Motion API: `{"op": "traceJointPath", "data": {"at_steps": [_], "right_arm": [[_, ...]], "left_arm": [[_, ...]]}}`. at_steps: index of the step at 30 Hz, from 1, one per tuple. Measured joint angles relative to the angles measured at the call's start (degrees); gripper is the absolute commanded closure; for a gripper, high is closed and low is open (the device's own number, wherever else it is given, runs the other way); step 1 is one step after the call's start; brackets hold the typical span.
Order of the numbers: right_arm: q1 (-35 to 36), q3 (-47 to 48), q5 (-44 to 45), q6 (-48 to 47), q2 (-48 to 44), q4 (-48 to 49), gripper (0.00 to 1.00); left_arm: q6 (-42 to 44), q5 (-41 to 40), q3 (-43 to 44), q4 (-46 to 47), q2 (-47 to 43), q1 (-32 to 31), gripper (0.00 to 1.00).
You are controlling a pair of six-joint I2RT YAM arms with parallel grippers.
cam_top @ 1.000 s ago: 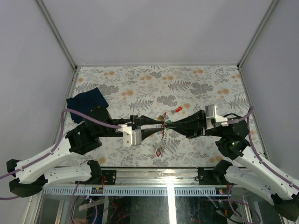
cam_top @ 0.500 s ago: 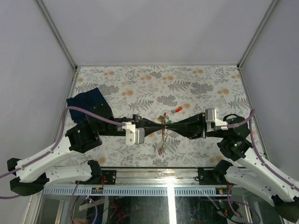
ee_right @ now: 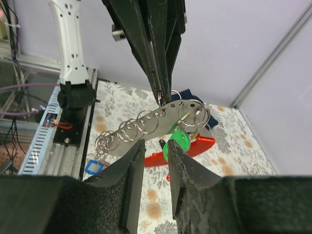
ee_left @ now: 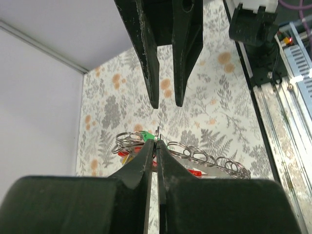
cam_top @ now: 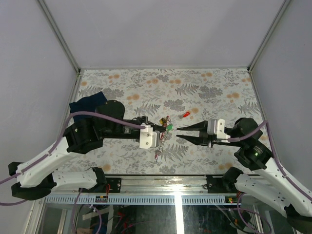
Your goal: Put the keys on the keyring
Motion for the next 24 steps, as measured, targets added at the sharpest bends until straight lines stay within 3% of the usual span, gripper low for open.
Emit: {"op": "traceJointPath", "data": {"at_steps": [11,24], "right_arm": [[0.0,-5.2,2.8,-3.3,0.9,2.0,0.69],[0.0,-12.5,3.0,-2.2,0.9,8.3,0.70]], "left_arm": [[3.1,-7.0,12.2,-19.6,11.0,-0.1,1.00],[1.5,-26.0,18.3,-36.8,23.9,-1.7,1.00]]}}
